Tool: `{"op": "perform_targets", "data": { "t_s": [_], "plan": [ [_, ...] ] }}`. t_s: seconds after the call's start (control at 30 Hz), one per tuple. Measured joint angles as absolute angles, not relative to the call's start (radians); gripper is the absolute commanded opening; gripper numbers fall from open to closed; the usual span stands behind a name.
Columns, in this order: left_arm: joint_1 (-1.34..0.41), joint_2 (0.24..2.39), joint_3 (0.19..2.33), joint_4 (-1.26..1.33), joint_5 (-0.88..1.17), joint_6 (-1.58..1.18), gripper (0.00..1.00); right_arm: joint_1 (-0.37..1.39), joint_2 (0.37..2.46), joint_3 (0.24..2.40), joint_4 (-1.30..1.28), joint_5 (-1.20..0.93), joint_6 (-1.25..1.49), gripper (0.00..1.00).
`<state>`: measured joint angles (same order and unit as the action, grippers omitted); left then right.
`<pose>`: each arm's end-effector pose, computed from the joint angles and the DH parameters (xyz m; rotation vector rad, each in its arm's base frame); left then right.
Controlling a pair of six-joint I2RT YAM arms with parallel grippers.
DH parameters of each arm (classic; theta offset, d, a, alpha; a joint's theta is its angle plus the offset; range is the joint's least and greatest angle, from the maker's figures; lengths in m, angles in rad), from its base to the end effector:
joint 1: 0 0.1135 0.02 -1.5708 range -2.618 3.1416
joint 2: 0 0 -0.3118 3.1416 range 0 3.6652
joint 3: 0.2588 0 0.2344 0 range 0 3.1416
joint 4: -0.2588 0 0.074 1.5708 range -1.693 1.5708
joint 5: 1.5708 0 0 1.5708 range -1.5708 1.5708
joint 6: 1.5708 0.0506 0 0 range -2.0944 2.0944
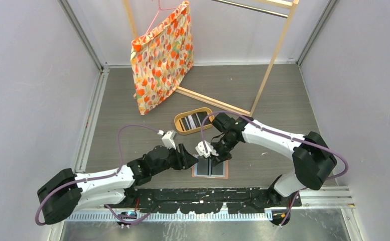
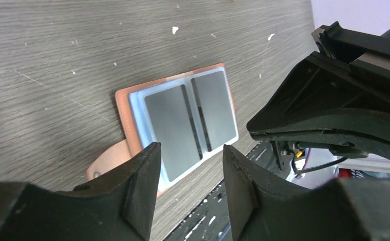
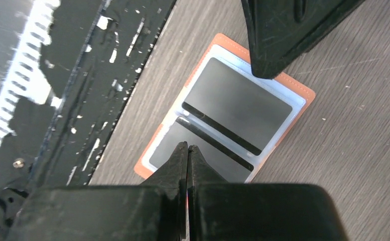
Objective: Put the credit cards into the card holder
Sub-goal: Insert the credit card into the card holder, then turn over the card slot in the card holder.
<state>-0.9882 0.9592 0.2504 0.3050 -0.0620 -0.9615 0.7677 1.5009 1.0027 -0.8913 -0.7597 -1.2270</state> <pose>0.0942 -0.1373 0.2179 -0.0155 2.1816 -1.1538 0.1527 0.1958 0.2601 -2.2644 1.3487 0.9694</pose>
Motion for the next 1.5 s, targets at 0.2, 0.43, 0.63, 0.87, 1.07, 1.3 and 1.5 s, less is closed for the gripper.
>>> {"op": "perform_targets", "data": {
  "t_s": [0.2, 0.43, 0.63, 0.87, 1.07, 1.3, 1.5],
  "plan": [
    [-0.981, 1.028, 0.224, 0.377, -0.034, -0.999, 0.34, 0.806, 1.525, 0.948, -0.732, -0.667, -1.119, 0.01],
    [-0.981, 1.085, 0.224, 0.442, -0.023, -1.034, 0.33, 0.812, 1.565, 0.911, -0.616, -0.585, -1.059, 0.01],
    [-0.981, 1.139, 0.224, 0.451, -0.019, -1.045, 0.36, 0.82, 1.574, 0.9, -0.576, -0.558, -1.036, 0.01],
    [-0.981, 1.175, 0.224, 0.455, 0.006, -1.045, 0.37, 0.846, 1.596, 0.898, -0.546, -0.531, -1.025, 0.01],
    [-0.981, 1.211, 0.224, 0.461, 0.024, -1.048, 0.36, 0.859, 1.606, 0.892, -0.531, -0.514, -1.022, 0.01],
    [-0.981, 1.219, 0.224, 0.467, 0.036, -1.058, 0.36, 0.874, 1.617, 0.892, -0.528, -0.497, -1.037, 0.01],
    [-0.981, 1.187, 0.224, 0.466, 0.038, -1.066, 0.34, 0.878, 1.617, 0.892, -0.528, -0.49, -1.042, 0.01]
  ]
}}
